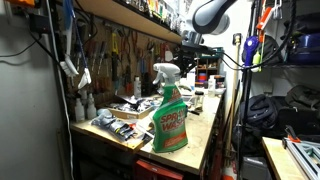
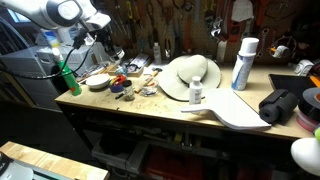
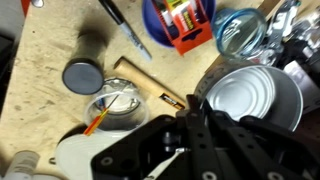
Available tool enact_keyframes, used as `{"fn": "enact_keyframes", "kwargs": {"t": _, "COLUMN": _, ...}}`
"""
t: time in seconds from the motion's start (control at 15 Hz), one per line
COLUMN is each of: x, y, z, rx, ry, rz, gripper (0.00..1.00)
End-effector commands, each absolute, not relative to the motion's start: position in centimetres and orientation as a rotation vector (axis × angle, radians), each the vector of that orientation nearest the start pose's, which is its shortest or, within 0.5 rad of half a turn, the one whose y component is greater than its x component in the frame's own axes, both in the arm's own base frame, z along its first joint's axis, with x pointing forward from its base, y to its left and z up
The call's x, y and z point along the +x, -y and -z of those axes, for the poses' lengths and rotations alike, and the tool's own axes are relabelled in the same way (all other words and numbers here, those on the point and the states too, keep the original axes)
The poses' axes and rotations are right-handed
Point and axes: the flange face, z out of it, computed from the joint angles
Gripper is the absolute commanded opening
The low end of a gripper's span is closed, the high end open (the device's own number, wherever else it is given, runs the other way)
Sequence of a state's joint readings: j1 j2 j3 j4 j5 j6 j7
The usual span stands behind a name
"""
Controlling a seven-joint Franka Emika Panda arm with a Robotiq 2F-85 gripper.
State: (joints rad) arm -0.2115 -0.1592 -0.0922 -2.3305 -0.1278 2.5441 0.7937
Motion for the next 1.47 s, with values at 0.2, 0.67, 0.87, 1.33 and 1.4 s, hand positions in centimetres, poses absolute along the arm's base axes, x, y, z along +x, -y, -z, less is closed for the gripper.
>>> {"fn": "enact_keyframes", "kwargs": {"t": 0.2, "x": 48.9, "y": 16.8, "z": -43.9, "rx": -2.652, "ry": -1.572, "rz": 0.592, "gripper": 0.04}}
{"fn": "enact_keyframes", "kwargs": {"t": 0.67, "x": 53.2, "y": 25.5, "z": -40.3, "rx": -2.478, "ry": -2.146, "rz": 0.581, "gripper": 0.03}}
{"fn": "enact_keyframes", "kwargs": {"t": 0.87, "x": 53.1, "y": 27.4, "z": -38.1, "rx": -2.477, "ry": -2.341, "rz": 0.42, "gripper": 0.04}}
{"fn": "enact_keyframes", "kwargs": {"t": 1.33, "x": 55.5, "y": 27.7, "z": -35.7, "rx": -2.313, "ry": -2.533, "rz": 0.435, "gripper": 0.47}}
{"fn": "enact_keyframes", "kwargs": {"t": 1.4, "x": 55.8, "y": 27.9, "z": -35.9, "rx": -2.267, "ry": -2.567, "rz": 0.474, "gripper": 0.55}}
